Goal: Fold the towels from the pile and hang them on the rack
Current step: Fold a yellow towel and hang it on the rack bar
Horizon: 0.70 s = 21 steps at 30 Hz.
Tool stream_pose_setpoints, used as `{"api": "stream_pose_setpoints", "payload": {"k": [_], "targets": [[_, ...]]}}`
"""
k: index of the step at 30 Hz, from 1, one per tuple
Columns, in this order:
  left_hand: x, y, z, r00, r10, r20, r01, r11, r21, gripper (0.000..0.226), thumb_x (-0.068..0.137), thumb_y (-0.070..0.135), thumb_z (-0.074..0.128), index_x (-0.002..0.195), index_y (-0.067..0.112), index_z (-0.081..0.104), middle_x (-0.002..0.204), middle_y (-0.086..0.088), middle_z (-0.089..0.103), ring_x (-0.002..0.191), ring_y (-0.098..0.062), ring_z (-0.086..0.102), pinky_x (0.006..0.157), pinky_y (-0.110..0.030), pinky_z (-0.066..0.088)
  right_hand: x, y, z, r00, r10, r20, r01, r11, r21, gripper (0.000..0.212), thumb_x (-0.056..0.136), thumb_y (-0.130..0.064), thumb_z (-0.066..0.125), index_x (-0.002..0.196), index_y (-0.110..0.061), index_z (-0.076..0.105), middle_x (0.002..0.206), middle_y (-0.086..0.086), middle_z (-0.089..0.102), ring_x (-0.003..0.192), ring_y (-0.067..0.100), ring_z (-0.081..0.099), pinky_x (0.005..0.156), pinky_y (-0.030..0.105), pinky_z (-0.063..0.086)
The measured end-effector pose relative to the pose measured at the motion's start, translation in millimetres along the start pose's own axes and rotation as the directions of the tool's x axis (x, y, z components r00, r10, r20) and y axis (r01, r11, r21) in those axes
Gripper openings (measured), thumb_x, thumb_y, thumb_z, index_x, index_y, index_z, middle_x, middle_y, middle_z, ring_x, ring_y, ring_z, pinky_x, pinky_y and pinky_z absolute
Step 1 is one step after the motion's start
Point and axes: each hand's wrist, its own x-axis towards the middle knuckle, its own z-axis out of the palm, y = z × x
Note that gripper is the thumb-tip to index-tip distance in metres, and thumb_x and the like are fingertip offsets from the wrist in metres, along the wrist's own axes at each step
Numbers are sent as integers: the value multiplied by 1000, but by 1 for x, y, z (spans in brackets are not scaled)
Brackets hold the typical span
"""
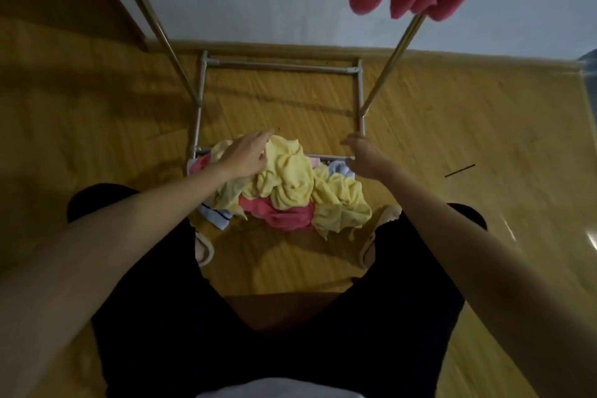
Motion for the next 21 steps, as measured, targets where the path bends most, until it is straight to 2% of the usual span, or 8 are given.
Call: {"api": "stream_pose_setpoints", "payload": {"k": [2, 6, 9, 12, 16, 21], "targets": [[-12, -22, 24, 997, -55, 50, 57, 998, -29, 59, 93, 12, 52, 147, 14, 29, 143, -9, 43, 119, -26, 53, 86, -41, 51, 6, -1, 35, 998, 0, 67, 0, 1000, 13, 48, 79, -1, 59, 127, 1, 54, 128, 21, 50, 121, 37, 48, 97, 41, 42], [-30, -65, 77, 983, -150, 109, 160, 983, -91, 58, 92, 11, 53, 146, 10, 31, 142, -11, 44, 124, -29, 48, 90, -46, 49, 16, -8, 101, 985, 3, 170, -12, 999, 49, 54, 86, -7, 58, 138, -2, 43, 137, 19, 46, 127, 34, 43, 100, 38, 37], [-34, -91, 110, 966, -229, 119, 240, 967, -86, 49, 90, 12, 54, 137, 10, 40, 127, -12, 53, 112, -30, 54, 82, -47, 51, 26, -15, 146, 972, 19, 235, -36, 997, 69, 62, 89, -16, 57, 145, -10, 32, 141, 16, 44, 128, 32, 43, 100, 36, 38], [-29, -116, 136, 947, -304, 105, 313, 946, -84, 43, 88, 12, 58, 129, 7, 46, 113, -11, 57, 96, -28, 57, 72, -43, 51, 44, -25, 181, 949, 21, 315, -32, 999, 27, 74, 90, -23, 58, 151, -15, 17, 153, 13, 28, 136, 30, 35, 105, 40, 37], [-8, -148, 161, 905, -421, 59, 424, 903, -68, 39, 82, 13, 66, 116, 4, 51, 108, -14, 58, 99, -35, 57, 72, -45, 50, 77, -43, 210, 959, -23, 283, 27, 1000, -7, 77, 89, -26, 58, 151, -15, 13, 156, 14, 17, 142, 31, 21, 113, 43, 27], [18, -172, 188, 833, -553, -14, 546, 826, -139, 38, 81, 27, 71, 107, 5, 55, 108, -15, 59, 103, -34, 55, 78, -43, 46, 118, -56, 238, 961, -43, 273, 54, 998, -30, 81, 88, -34, 57, 151, -12, 11, 157, 15, 14, 143, 32, 18, 115, 43, 24]]}}
